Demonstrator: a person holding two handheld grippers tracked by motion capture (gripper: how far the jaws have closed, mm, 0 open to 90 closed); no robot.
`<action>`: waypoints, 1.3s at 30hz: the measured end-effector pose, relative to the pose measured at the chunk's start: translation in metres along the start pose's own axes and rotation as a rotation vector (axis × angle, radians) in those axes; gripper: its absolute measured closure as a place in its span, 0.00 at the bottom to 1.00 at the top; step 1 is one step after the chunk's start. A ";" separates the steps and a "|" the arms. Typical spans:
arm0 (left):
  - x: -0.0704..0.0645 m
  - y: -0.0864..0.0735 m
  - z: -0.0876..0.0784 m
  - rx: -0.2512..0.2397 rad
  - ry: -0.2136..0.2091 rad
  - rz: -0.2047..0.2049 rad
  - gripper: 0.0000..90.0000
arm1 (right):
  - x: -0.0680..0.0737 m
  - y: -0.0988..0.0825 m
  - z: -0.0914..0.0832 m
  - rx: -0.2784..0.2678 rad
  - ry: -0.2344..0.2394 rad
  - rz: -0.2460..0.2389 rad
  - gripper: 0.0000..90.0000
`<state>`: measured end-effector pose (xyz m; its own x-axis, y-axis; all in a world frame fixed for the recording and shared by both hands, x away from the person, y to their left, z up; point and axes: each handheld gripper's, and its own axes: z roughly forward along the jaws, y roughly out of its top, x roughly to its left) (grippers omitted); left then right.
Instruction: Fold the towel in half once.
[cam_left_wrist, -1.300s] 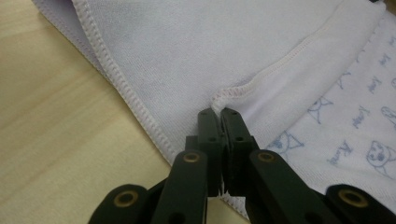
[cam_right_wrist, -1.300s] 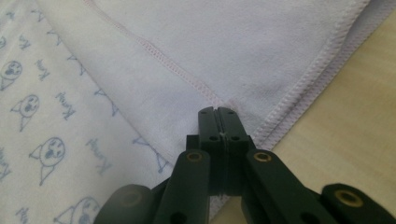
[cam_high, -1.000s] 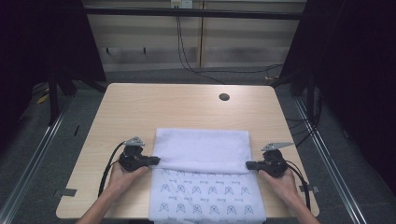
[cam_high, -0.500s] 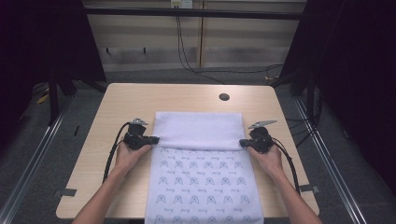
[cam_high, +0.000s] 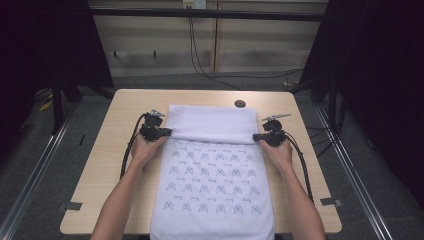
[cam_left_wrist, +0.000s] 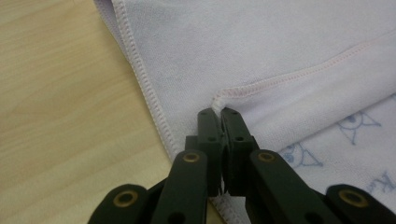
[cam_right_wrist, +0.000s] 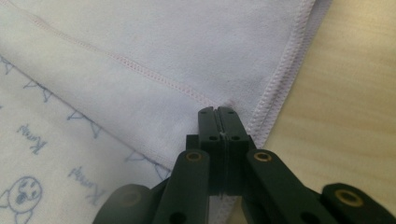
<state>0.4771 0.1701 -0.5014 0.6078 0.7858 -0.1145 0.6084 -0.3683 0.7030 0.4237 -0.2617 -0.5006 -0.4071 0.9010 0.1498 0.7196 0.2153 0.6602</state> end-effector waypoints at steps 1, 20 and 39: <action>0.003 0.000 0.000 -0.006 -0.010 -0.012 0.98 | -0.001 0.004 0.003 0.001 -0.006 0.007 1.00; 0.000 0.026 -0.082 -0.201 -0.124 -0.029 0.98 | -0.018 0.049 -0.073 -0.341 0.146 0.068 1.00; -0.060 0.012 -0.237 -0.458 -0.227 0.143 0.98 | 0.037 0.028 -0.204 -0.567 0.291 -0.099 1.00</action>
<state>0.3271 0.2363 -0.3202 0.7946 0.5973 -0.1085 0.2569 -0.1690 0.9515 0.3140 -0.2991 -0.3270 -0.6499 0.7307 0.2090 0.2943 -0.0116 0.9556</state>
